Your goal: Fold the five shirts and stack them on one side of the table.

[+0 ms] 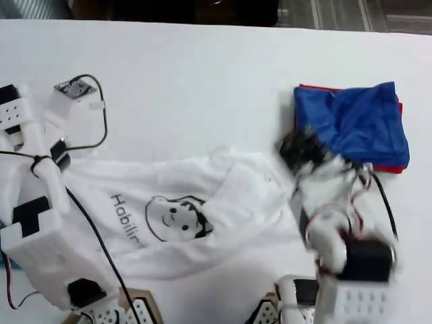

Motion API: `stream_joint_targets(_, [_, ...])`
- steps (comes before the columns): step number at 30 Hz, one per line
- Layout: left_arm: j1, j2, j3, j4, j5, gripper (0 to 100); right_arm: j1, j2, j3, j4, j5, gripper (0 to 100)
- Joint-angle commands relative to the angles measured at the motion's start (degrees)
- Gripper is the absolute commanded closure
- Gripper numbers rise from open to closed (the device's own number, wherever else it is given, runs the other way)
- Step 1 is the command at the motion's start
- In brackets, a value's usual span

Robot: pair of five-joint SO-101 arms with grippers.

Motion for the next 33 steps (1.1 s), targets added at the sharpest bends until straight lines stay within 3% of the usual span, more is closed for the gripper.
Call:
stream_joint_targets(1, [-0.4,-3.1,-0.1,-0.1,-0.1,97,-5.1,18.2,-2.8,-10.9,-10.7,72.3])
stream_joint_targets(7, [-0.4,-3.2,-0.1,-0.1,-0.1,97,-15.4,54.5,-26.3,-11.2,-18.5,72.3])
stream_joint_targets(12, [-0.4,-3.2,-0.1,0.8,-0.1,97,-18.2,77.9,-48.0,-7.3,-22.9,72.3])
stream_joint_targets(26, [-0.5,-3.2,-0.1,0.2,-0.1,97,-20.6,111.9,-80.4,13.3,-24.4,72.4])
stream_joint_targets(29, [-0.4,-3.1,-0.1,-0.1,-0.1,97,-20.5,114.2,-82.9,16.0,-24.4,78.7])
stream_joint_targets(33, [-0.4,-1.0,-0.2,-1.2,-0.1,97,-20.4,114.0,-84.0,16.5,-24.4,98.8])
